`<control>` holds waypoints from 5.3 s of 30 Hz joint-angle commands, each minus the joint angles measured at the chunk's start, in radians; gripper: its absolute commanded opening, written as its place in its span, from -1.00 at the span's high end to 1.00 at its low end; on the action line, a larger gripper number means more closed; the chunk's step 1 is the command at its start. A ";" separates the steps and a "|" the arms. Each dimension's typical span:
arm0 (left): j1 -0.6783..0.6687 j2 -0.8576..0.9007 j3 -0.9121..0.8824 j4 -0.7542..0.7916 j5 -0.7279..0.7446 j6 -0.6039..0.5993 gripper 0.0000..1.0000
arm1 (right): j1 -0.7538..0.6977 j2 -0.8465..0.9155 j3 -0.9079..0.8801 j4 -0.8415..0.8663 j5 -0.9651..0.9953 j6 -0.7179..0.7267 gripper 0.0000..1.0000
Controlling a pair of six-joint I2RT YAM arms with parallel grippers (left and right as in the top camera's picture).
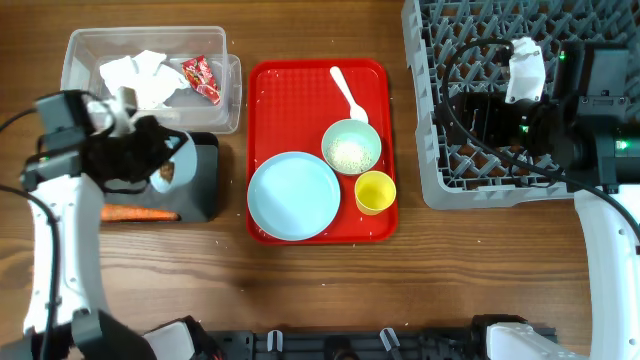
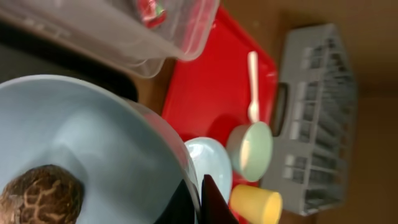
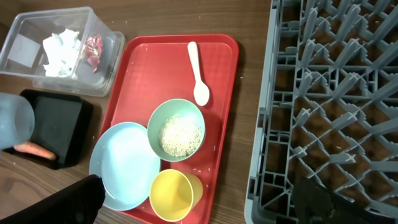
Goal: Sort waste into correct bins and load items into the dishwasher rack
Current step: 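Carry the mushroom with the left gripper and drop it on the black tray, then reach the left gripper to the green bowl of rice and grasp its rim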
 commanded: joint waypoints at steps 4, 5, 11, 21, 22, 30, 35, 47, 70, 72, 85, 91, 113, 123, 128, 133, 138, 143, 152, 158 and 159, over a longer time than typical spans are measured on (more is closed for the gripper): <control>0.142 0.150 -0.010 0.066 0.445 0.117 0.92 | -0.003 0.010 0.015 -0.002 -0.004 0.011 -0.99; 0.156 0.173 -0.010 0.066 0.483 0.130 0.92 | -0.003 0.010 0.015 -0.002 -0.004 0.011 -0.99; 0.226 0.304 -0.010 0.066 0.725 0.170 0.92 | -0.003 0.010 0.015 -0.010 -0.004 0.013 -0.99; 0.243 0.331 -0.010 0.053 0.852 0.175 0.92 | -0.003 0.010 0.015 -0.013 -0.005 0.014 -1.00; 0.243 0.331 -0.010 0.052 0.852 0.175 0.92 | -0.003 0.010 0.015 -0.014 -0.005 0.014 -0.99; 0.243 0.331 -0.010 -0.007 0.852 0.115 0.92 | -0.003 0.010 0.015 -0.019 -0.005 0.013 -0.99; 0.243 0.331 -0.010 -0.018 0.850 0.108 0.92 | -0.003 0.010 0.015 -0.017 -0.005 0.013 -0.99; 0.248 0.324 -0.007 -0.066 0.851 -0.018 0.92 | -0.003 0.010 0.015 -0.026 -0.005 0.011 -1.00; -0.131 0.092 0.165 0.199 0.226 -0.045 0.92 | -0.003 0.010 0.015 -0.004 -0.005 0.014 -1.00; -0.272 0.062 0.212 0.228 -0.025 -0.042 0.92 | -0.003 0.010 0.015 -0.005 -0.005 0.014 -0.99; -0.814 0.353 0.232 0.529 -0.838 0.269 0.92 | -0.003 0.010 0.015 -0.019 -0.004 0.012 -1.00; -0.814 0.494 0.232 0.539 -0.838 0.266 0.92 | -0.003 0.010 0.015 -0.026 -0.004 0.011 -0.99; -0.821 0.470 0.274 0.402 -0.834 0.266 -0.37 | -0.003 0.010 0.015 -0.031 0.003 0.011 -0.99; -0.918 0.388 0.312 0.247 -0.700 0.267 -0.47 | -0.003 0.010 0.015 -0.026 0.011 0.011 -1.00; -0.995 0.393 0.312 0.322 -0.692 0.300 -0.47 | -0.003 0.010 0.015 -0.018 0.011 0.012 -0.99; -1.043 0.430 0.312 0.387 -0.691 0.323 -0.47 | -0.003 0.010 0.015 -0.031 0.011 0.013 -0.99; -1.062 0.457 0.312 0.333 -0.691 0.322 -0.46 | -0.003 0.010 0.015 -0.043 0.011 0.010 -1.00; -1.083 0.457 0.312 0.284 -0.691 0.322 -0.45 | -0.003 0.010 0.015 -0.039 0.011 0.011 -0.99; -1.094 0.523 0.312 0.343 -0.676 0.323 -0.40 | -0.003 0.010 0.015 -0.039 0.011 0.011 -0.99; -1.094 0.597 0.312 0.387 -0.676 0.322 -0.31 | -0.003 0.010 0.015 -0.039 0.011 0.010 -0.99; -1.094 0.604 0.312 0.392 -0.676 0.322 -0.27 | -0.003 0.010 0.015 -0.039 0.011 0.011 -1.00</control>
